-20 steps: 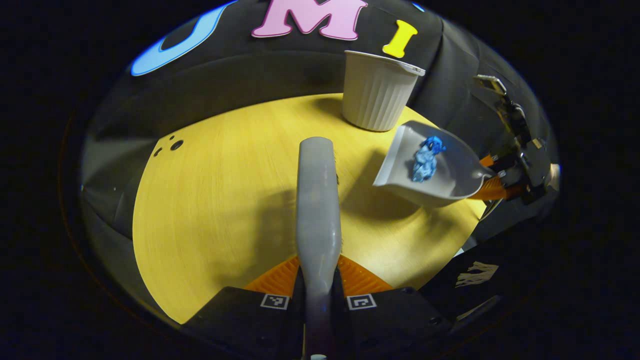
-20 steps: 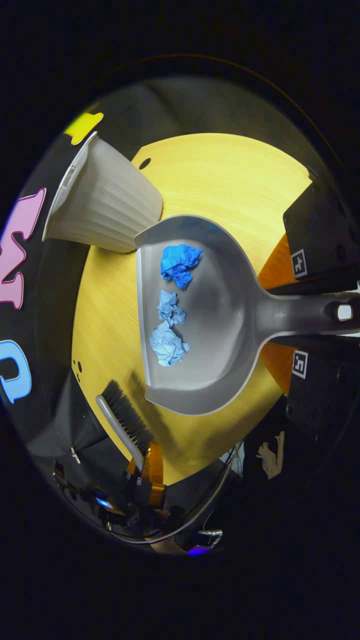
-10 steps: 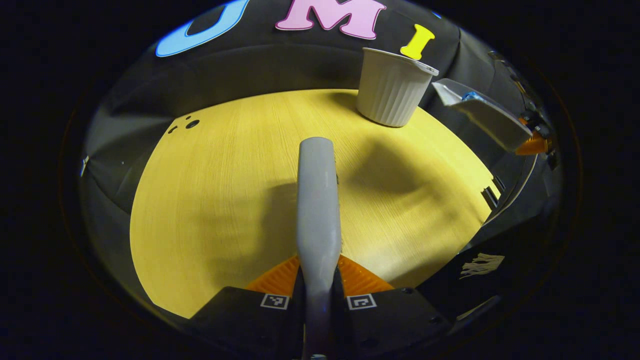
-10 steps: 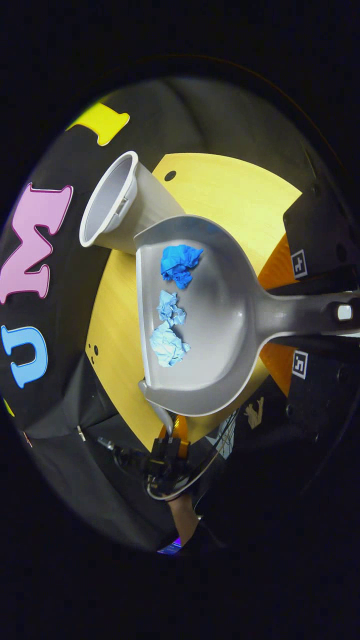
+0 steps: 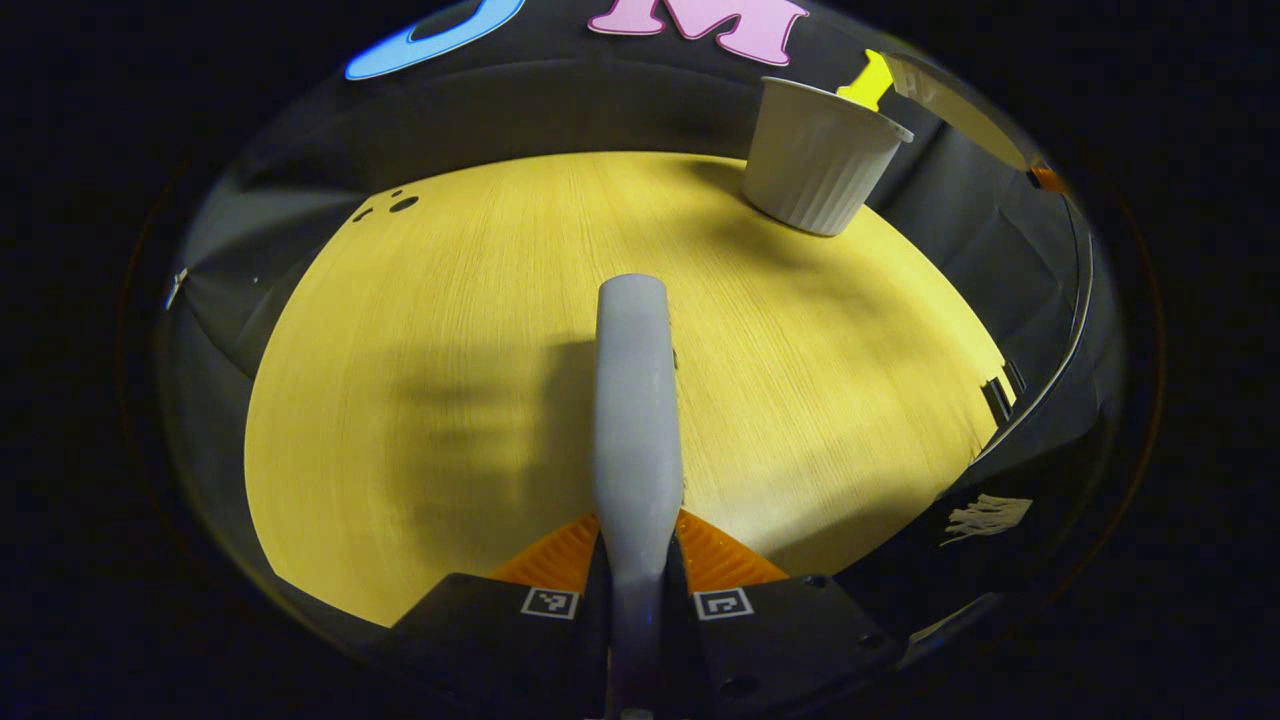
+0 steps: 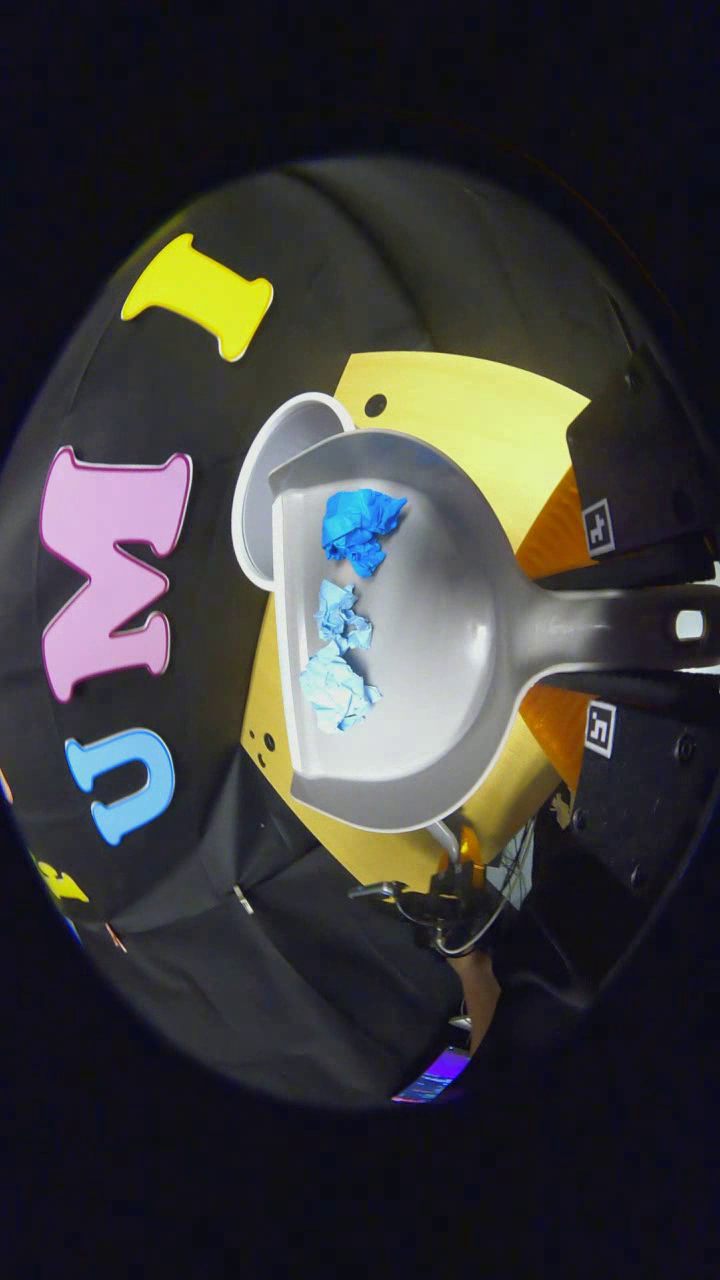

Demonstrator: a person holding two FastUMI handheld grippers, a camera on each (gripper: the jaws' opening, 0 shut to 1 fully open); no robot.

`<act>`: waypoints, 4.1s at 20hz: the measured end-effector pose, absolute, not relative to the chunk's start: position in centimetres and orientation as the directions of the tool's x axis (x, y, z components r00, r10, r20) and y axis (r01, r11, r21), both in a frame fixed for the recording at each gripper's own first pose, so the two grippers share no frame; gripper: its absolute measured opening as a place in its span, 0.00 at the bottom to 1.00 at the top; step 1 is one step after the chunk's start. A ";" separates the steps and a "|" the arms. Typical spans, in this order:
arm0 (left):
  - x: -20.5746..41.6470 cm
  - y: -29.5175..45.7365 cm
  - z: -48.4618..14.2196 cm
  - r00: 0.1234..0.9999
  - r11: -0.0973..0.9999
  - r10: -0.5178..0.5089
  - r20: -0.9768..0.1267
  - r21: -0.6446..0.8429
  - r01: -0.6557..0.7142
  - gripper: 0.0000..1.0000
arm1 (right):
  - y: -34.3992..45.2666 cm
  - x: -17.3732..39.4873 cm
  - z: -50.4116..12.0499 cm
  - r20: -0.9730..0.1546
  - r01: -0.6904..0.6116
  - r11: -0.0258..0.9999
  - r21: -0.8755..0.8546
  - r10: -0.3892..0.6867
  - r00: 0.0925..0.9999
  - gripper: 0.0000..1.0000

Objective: Pick up the small broom and dustpan from the desktop, sweep the trash into the dustpan with the broom, and then empty the trash into the garbage bin.

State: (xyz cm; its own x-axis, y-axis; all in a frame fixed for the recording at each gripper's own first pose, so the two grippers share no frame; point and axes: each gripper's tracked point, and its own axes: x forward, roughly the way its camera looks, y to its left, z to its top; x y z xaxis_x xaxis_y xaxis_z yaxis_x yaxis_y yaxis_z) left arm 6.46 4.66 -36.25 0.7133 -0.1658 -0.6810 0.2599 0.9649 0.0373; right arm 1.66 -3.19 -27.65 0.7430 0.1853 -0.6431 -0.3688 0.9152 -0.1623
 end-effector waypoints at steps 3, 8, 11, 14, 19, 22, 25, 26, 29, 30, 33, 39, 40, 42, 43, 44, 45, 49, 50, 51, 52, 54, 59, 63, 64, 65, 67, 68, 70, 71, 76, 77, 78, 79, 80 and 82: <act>6.1 4.9 -36.9 0.718 0.978 -0.149 -0.681 0.004 0.207 0.28 | -2.9 2.0 -27.9 -0.620 -0.310 0.935 -0.172 0.141 0.771 0.37; 5.3 5.3 -37.2 0.715 0.988 -0.135 -0.686 -0.034 0.153 0.28 | -2.1 2.2 -28.7 -0.591 -0.209 0.961 -0.183 0.062 0.804 0.37; 5.4 5.6 -37.0 0.721 0.990 -0.119 -0.683 -0.028 0.137 0.24 | -2.0 2.2 -28.5 -0.579 -0.181 0.951 -0.249 0.003 0.815 0.37; 5.5 5.9 -36.4 0.725 0.993 -0.108 -0.680 -0.033 0.117 0.28 | -1.8 2.1 -28.3 -0.562 -0.158 0.944 -0.290 -0.034 0.827 0.37; 5.5 6.1 -35.6 0.726 0.994 -0.096 -0.681 -0.028 0.106 0.28 | -1.9 2.3 -28.6 -0.477 -0.100 0.892 -0.442 -0.139 0.868 0.37; 5.5 6.5 -35.1 0.728 0.993 -0.085 -0.680 -0.002 0.114 0.28 | -2.6 2.5 -28.7 -0.433 -0.074 0.851 -0.520 -0.188 0.881 0.37; 5.5 6.8 -34.9 0.733 0.994 -0.070 -0.676 0.011 0.105 0.28 | -3.7 2.3 -28.7 -0.363 -0.033 0.772 -0.635 -0.261 0.895 0.37; 5.6 6.6 -34.8 0.735 0.994 -0.079 -0.674 -0.001 0.105 0.28 | -3.9 2.5 -28.8 -0.357 -0.029 0.758 -0.652 -0.272 0.894 0.37; 5.6 6.2 -34.9 0.733 0.994 -0.096 -0.674 -0.023 0.109 0.28 | -4.1 2.7 -28.6 -0.330 -0.018 0.714 -0.700 -0.301 0.895 0.37; 5.6 6.3 -35.1 0.731 0.993 -0.099 -0.675 -0.022 0.113 0.28 | -4.2 2.6 -28.6 -0.316 -0.023 0.676 -0.737 -0.315 0.895 0.37; 5.9 5.9 -35.4 0.729 0.992 -0.098 -0.677 -0.008 0.126 0.24 | -3.9 2.8 -28.3 -0.251 -0.035 0.525 -0.850 -0.347 0.904 0.37; 5.5 5.2 -36.3 0.723 0.991 -0.112 -0.682 -0.026 0.128 0.28 | -4.4 1.6 -25.9 -0.166 -0.039 0.318 -0.947 -0.384 0.908 0.37; 5.4 5.2 -36.4 0.723 0.992 -0.111 -0.682 -0.027 0.127 0.28 | -4.5 1.1 -25.4 -0.150 -0.034 0.288 -0.957 -0.390 0.909 0.37; 5.1 5.4 -36.6 0.721 0.992 -0.111 -0.684 -0.032 0.122 0.28 | -4.2 0.5 -24.6 -0.121 -0.037 0.214 -0.976 -0.396 0.910 0.37; 5.0 5.5 -36.7 0.721 0.992 -0.109 -0.685 -0.033 0.118 0.28 | -3.9 0.3 -24.2 -0.103 -0.039 0.166 -0.985 -0.400 0.911 0.37; 5.0 5.8 -36.8 0.718 0.993 -0.107 -0.687 -0.035 0.114 0.28 | -3.8 0.1 -23.7 -0.082 -0.042 0.107 -0.993 -0.400 0.913 0.37; 4.8 6.0 -37.0 0.716 0.994 -0.103 -0.691 -0.037 0.107 0.28 | -3.6 0.0 -23.1 -0.057 -0.044 0.041 -0.998 -0.393 0.918 0.37; 4.3 6.9 -37.5 0.710 0.996 -0.092 -0.698 -0.054 0.075 0.28 | -4.2 -1.1 -20.9 0.016 -0.048 -0.165 -0.985 -0.367 0.930 0.37; 4.2 7.0 -37.5 0.708 0.996 -0.091 -0.700 -0.059 0.070 0.28 | -4.1 -0.5 -21.4 0.022 -0.049 -0.184 -0.982 -0.363 0.931 0.37; 4.2 7.2 -37.6 0.707 0.996 -0.091 -0.702 -0.062 0.067 0.28 | -4.0 -0.5 -21.5 0.026 -0.049 -0.196 -0.979 -0.362 0.932 0.37; 4.2 7.2 -37.8 0.705 0.996 -0.088 -0.703 -0.061 0.063 0.28 | -3.7 -0.5 -21.6 0.031 -0.049 -0.210 -0.977 -0.364 0.931 0.37; 4.2 7.2 -37.8 0.703 0.996 -0.087 -0.706 -0.061 0.063 0.28 | -3.6 -0.5 -21.5 0.039 -0.052 -0.237 -0.970 -0.364 0.930 0.37; 4.6 6.7 -37.7 0.707 0.996 -0.082 -0.702 -0.039 0.076 0.28 | -3.6 -0.6 -21.4 0.054 -0.050 -0.268 -0.962 -0.366 0.929 0.37; 4.8 6.7 -37.7 0.706 0.996 -0.076 -0.705 -0.027 0.080 0.28 | -3.8 -0.7 -21.4 0.033 -0.056 -0.223 -0.973 -0.375 0.926 0.37; 4.9 6.6 -37.7 0.706 0.997 -0.075 -0.705 -0.027 0.079 0.28 | -4.0 -0.7 -21.4 0.019 -0.059 -0.191 -0.980 -0.380 0.925 0.37; 4.9 6.6 -37.7 0.706 0.997 -0.074 -0.705 -0.027 0.077 0.28 | -4.1 -0.7 -21.5 0.000 -0.062 -0.150 -0.987 -0.385 0.923 0.37; 4.9 6.7 -37.7 0.707 0.997 -0.071 -0.704 -0.026 0.074 0.28 | -4.6 -0.5 -21.6 -0.046 -0.071 -0.051 -0.996 -0.398 0.916 0.37; 4.8 6.8 -37.7 0.707 0.997 -0.065 -0.704 -0.022 0.069 0.28 | -5.0 -0.5 -21.6 -0.070 -0.074 0.005 -0.997 -0.402 0.913 0.37; 4.8 6.7 -37.8 0.710 0.998 -0.052 -0.703 -0.014 0.060 0.28 | -5.4 -0.3 -21.7 -0.108 -0.075 0.097 -0.992 -0.410 0.906 0.37; 4.8 6.8 -37.9 0.709 0.998 -0.049 -0.703 -0.015 0.054 0.28 | -5.5 -0.3 -21.7 -0.116 -0.069 0.128 -0.989 -0.410 0.904 0.37; 4.6 7.2 -37.9 0.711 0.999 -0.033 -0.702 -0.025 0.022 0.28 | -5.8 -0.1 -21.6 -0.109 -0.038 0.186 -0.982 -0.387 0.916 0.37; 4.7 7.3 -38.0 0.711 1.000 -0.029 -0.703 -0.023 0.018 0.28 | -5.9 -0.1 -21.7 -0.118 -0.035 0.219 -0.975 -0.382 0.917 0.37; 4.6 7.2 -37.9 0.711 1.000 -0.027 -0.703 -0.022 0.016 0.28 | -6.0 -0.2 -21.7 -0.134 -0.030 0.268 -0.963 -0.380 0.915 0.37; 4.6 7.3 -37.8 0.711 1.000 -0.024 -0.702 -0.018 0.015 0.24 | -6.1 -0.4 -21.7 -0.157 -0.025 0.333 -0.943 -0.377 0.913 0.37; 4.6 7.4 -37.8 0.713 1.000 -0.019 -0.701 -0.012 0.014 0.28 | -6.3 -0.1 -21.6 -0.188 -0.020 0.411 -0.911 -0.373 0.909 0.37; 4.7 7.5 -37.3 0.726 1.000 -0.015 -0.688 -0.001 0.019 0.28 | -6.2 -0.2 -21.9 -0.262 -0.010 0.572 -0.820 -0.360 0.896 0.37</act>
